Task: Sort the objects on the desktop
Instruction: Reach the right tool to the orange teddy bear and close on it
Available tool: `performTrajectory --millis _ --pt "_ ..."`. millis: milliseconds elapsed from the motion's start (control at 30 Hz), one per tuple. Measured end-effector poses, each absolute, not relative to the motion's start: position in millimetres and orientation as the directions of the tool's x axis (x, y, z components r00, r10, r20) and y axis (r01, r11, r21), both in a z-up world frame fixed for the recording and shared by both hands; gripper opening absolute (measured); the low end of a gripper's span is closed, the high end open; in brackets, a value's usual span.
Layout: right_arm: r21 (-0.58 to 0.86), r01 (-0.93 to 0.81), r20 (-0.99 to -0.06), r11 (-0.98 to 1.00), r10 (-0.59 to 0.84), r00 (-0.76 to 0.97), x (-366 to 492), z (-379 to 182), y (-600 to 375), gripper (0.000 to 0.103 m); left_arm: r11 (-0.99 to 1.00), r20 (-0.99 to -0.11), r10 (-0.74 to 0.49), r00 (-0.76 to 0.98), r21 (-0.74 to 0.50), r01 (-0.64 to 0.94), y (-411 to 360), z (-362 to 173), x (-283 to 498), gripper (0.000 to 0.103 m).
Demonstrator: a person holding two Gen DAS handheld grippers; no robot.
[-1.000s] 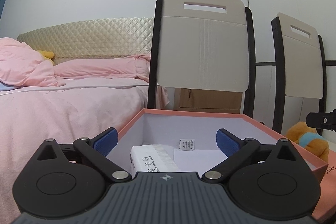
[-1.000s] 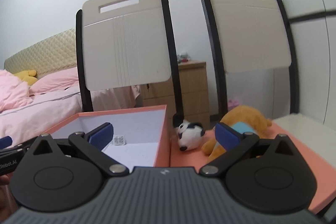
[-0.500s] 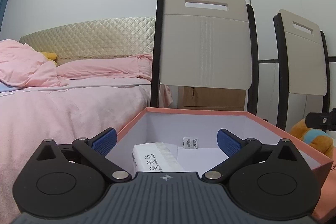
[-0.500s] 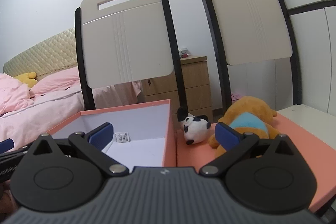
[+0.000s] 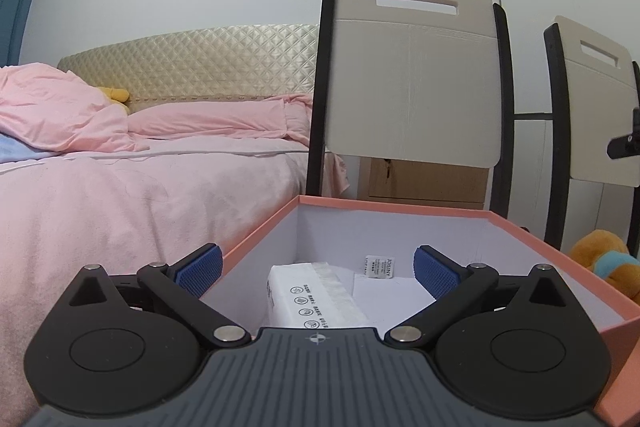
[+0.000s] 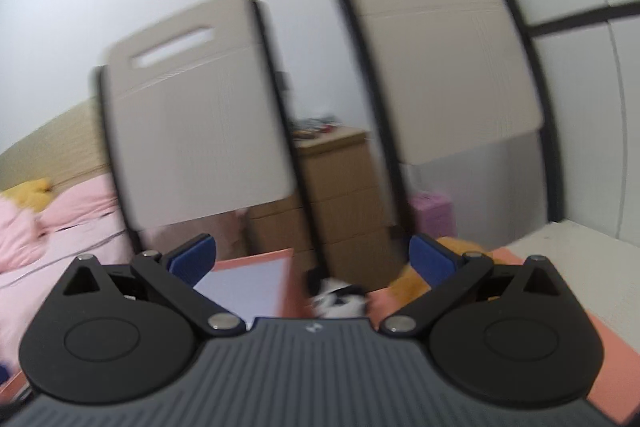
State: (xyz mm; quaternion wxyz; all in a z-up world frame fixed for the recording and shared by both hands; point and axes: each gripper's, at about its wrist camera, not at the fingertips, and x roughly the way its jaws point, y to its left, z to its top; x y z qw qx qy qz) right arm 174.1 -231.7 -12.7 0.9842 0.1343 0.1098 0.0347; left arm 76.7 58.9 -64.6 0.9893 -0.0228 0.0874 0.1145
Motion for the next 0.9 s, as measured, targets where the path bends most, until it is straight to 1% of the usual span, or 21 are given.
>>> performTrajectory --millis 67,133,233,400,467,533,600,633,667,700,800,900 --pt "0.256 0.044 -0.272 0.966 0.028 0.962 199 -19 -245 0.103 0.972 -0.178 0.226 0.958 -0.023 -0.233 58 -65 76 0.103" --pt "0.208 0.112 -0.342 0.972 -0.035 0.939 222 -32 -256 0.103 0.972 -0.176 0.227 0.958 -0.024 -0.235 58 -65 76 0.103" --pt "0.129 0.159 -0.43 0.979 -0.089 0.898 244 -56 -267 0.103 0.972 -0.174 0.229 0.958 -0.02 -0.235 57 -66 76 0.103" --pt "0.057 0.109 -0.521 0.992 -0.064 0.851 254 -81 -264 0.103 0.971 -0.175 0.234 0.956 -0.012 -0.24 56 -69 78 0.103" --pt "0.031 0.098 -0.536 0.995 -0.066 0.842 257 -87 -259 0.103 0.971 -0.174 0.236 0.956 -0.006 -0.24 55 -69 77 0.103" --pt "0.035 0.085 -0.562 0.996 -0.051 0.826 260 -94 -258 0.102 0.971 -0.168 0.234 0.958 -0.003 -0.238 54 -69 77 0.103" --pt "0.011 0.102 -0.574 0.995 -0.077 0.815 262 -97 -256 0.092 0.972 -0.165 0.233 0.959 -0.002 -0.236 53 -69 76 0.103" --pt "-0.002 0.103 -0.576 0.995 -0.085 0.813 262 -98 -255 0.089 0.972 -0.164 0.233 0.958 0.001 -0.236 52 -69 76 0.103" --pt "0.002 0.104 -0.572 0.995 -0.084 0.816 262 -96 -256 0.079 0.971 -0.162 0.235 0.958 0.005 -0.238 51 -69 76 0.103" --pt "0.007 0.109 -0.567 0.994 -0.086 0.819 261 -94 -256 0.073 0.971 -0.159 0.237 0.958 0.008 -0.239 50 -70 76 0.103" --pt "0.03 0.125 -0.549 0.992 -0.088 0.831 254 -86 -260 0.067 0.97 -0.158 0.241 0.958 0.012 -0.242 49 -69 76 0.103" --pt "0.079 0.132 -0.519 0.988 -0.073 0.852 241 -75 -265 0.065 0.969 -0.152 0.244 0.958 0.009 -0.246 50 -68 75 0.103"
